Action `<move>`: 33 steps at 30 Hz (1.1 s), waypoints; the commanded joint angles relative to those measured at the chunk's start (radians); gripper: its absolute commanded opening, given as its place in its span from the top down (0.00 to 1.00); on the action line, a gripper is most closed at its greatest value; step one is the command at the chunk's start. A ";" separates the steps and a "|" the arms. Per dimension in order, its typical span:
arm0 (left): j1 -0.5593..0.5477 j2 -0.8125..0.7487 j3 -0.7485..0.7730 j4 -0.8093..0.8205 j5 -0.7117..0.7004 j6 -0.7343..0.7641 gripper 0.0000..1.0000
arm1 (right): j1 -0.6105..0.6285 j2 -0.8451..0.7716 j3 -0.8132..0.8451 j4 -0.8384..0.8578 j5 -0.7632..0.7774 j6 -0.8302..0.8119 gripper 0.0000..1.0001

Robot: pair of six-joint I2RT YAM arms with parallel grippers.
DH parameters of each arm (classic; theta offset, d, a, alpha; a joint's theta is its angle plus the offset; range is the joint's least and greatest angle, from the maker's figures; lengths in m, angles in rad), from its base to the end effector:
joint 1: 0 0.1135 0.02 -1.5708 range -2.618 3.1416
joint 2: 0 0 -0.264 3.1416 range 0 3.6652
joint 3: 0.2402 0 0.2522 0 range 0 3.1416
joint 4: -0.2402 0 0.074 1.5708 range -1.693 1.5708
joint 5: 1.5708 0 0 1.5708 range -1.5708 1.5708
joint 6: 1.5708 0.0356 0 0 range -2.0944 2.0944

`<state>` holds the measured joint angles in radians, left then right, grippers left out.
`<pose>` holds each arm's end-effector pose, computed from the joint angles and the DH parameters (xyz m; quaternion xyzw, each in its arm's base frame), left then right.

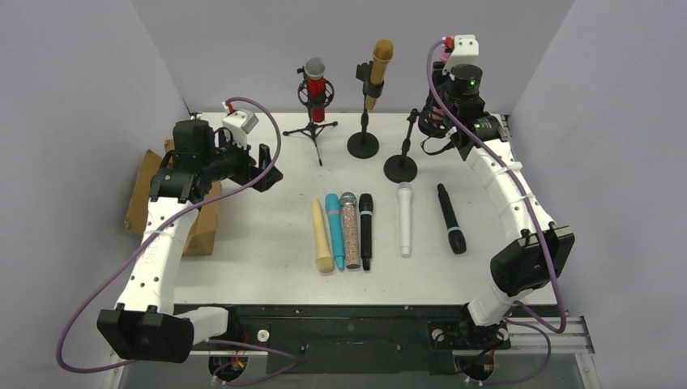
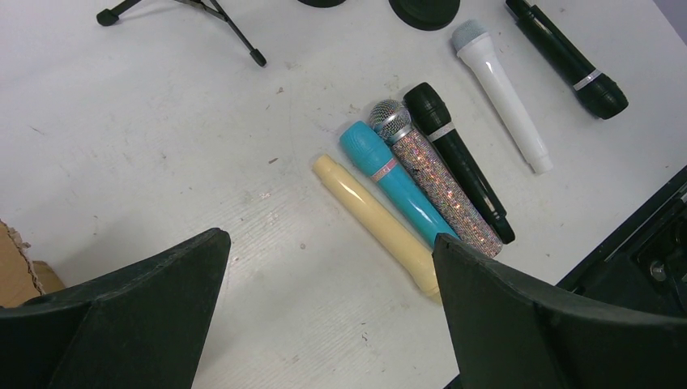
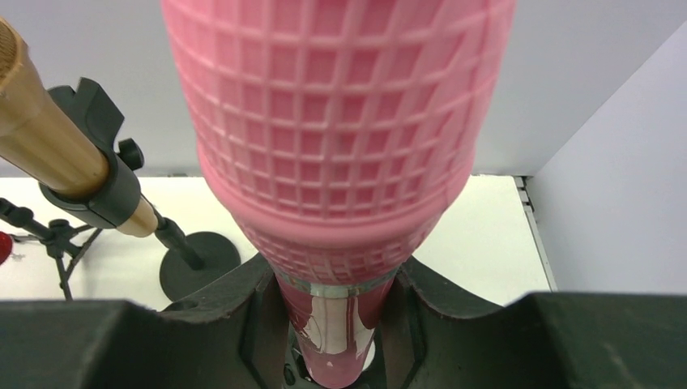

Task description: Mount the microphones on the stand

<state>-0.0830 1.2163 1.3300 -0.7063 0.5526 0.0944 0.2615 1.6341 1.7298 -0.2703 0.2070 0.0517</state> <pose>0.2490 -0.0395 0.3902 0.2029 0.8346 -0.2382 0.4534 0.3709 0.0917 0.4412 -0.0137 0.7647 0.0215 0.6438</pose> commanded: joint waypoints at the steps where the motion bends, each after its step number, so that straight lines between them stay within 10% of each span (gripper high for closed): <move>1: 0.009 -0.025 -0.001 0.039 -0.009 0.016 0.04 | -0.001 0.008 -0.019 0.011 0.044 -0.033 1.00; 33: 0.033 -0.032 -0.033 0.068 -0.006 0.024 0.04 | 0.024 0.015 -0.021 0.035 0.111 -0.093 1.00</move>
<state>-0.0597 1.2114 1.2999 -0.6888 0.5484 0.1101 0.2783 1.6600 1.6840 -0.2287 0.3099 -0.0414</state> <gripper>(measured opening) 0.965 0.343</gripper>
